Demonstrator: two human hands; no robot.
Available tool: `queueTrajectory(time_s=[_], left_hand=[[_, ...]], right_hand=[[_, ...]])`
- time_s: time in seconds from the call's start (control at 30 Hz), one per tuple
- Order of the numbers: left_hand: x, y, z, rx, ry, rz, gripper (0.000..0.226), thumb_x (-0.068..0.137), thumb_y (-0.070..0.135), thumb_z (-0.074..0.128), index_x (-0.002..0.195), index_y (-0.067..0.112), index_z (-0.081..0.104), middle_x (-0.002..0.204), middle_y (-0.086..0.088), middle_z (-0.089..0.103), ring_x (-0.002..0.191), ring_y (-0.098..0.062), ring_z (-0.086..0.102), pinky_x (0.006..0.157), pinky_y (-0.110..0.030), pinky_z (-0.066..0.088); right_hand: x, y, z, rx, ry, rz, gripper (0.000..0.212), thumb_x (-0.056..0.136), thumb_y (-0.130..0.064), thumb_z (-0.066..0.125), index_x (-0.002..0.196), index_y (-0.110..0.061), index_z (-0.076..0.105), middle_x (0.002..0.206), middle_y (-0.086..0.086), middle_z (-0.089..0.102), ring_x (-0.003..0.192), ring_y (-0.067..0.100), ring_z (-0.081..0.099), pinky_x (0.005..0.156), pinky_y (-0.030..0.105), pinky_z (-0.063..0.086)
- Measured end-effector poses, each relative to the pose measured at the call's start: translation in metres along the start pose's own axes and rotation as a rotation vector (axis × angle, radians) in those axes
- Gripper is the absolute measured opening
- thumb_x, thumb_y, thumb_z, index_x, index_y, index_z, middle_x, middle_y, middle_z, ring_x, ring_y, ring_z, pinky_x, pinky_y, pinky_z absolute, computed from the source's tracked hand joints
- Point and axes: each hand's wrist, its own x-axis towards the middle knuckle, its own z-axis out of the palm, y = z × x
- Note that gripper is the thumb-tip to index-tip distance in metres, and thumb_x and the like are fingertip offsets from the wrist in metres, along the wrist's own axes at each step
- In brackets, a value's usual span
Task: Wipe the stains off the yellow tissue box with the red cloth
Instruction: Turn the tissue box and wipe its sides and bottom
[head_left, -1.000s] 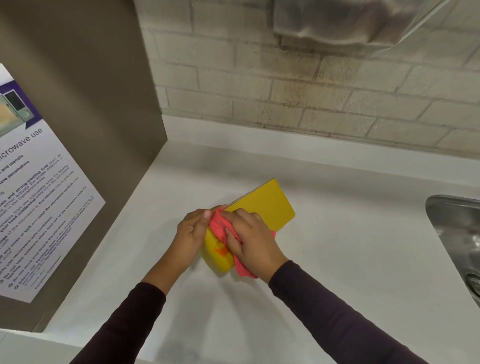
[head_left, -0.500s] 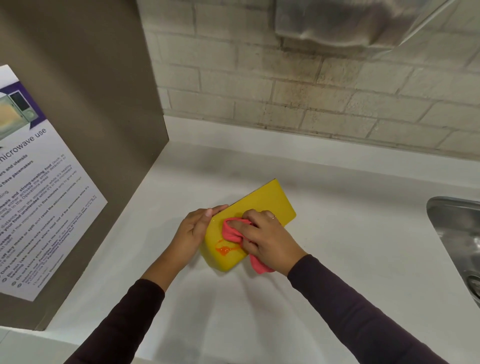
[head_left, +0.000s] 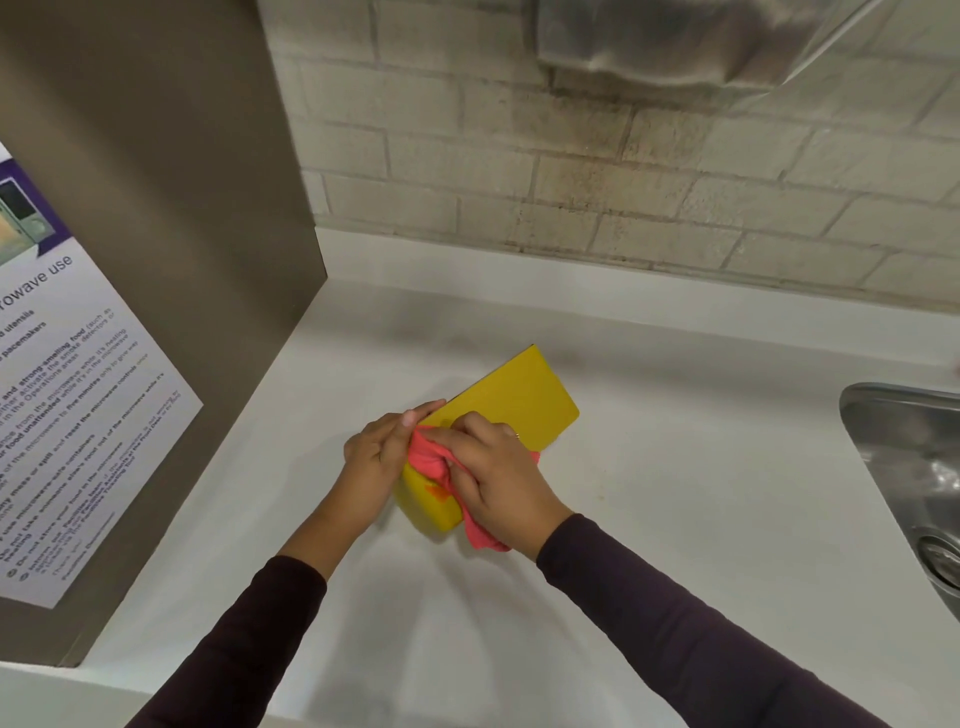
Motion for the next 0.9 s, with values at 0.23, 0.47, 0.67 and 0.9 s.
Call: queueTrajectory(time_s=[0.23,0.47,0.67,0.9], left_hand=[[0.004,0.000,-0.006,-0.011,-0.031,-0.056,0.037,0.095,0.051,0.031,0.114,0.043,0.062,0.120,0.006,0.065,0.120,-0.011,0.054,0.110,-0.042,0.035],[0.005,0.003,-0.008,-0.014,-0.034,-0.083,0.037,0.095,0.052,0.030,0.112,0.046,0.062,0.121,0.006,0.065,0.120,-0.013,0.054,0.108,-0.044,0.037],[0.005,0.004,-0.008,-0.012,-0.029,-0.091,0.038,0.093,0.054,0.030,0.114,0.044,0.061,0.124,0.006,0.063,0.121,-0.015,0.053,0.108,-0.045,0.037],[0.002,0.005,-0.004,0.010,-0.025,-0.090,0.037,0.097,0.048,0.026,0.115,0.045,0.059,0.126,0.002,0.061,0.123,-0.017,0.051,0.109,-0.046,0.036]], right_hand=[[0.001,0.001,-0.006,-0.067,-0.150,-0.106,0.031,0.088,-0.012,0.052,0.117,-0.010,0.063,0.087,0.012,0.058,0.079,0.026,0.056,0.073,0.033,0.036],[-0.001,0.008,-0.009,-0.100,-0.199,-0.165,0.027,0.085,-0.012,0.063,0.112,-0.013,0.067,0.084,0.010,0.058,0.075,0.024,0.055,0.073,0.037,0.040],[-0.009,0.009,-0.013,-0.101,-0.240,-0.158,0.028,0.092,-0.025,0.050,0.112,-0.016,0.067,0.084,0.009,0.057,0.075,0.023,0.053,0.076,0.033,0.037],[-0.025,0.008,-0.021,-0.083,-0.314,-0.142,0.033,0.095,-0.030,0.042,0.112,-0.016,0.066,0.083,0.009,0.055,0.075,0.024,0.053,0.077,0.031,0.033]])
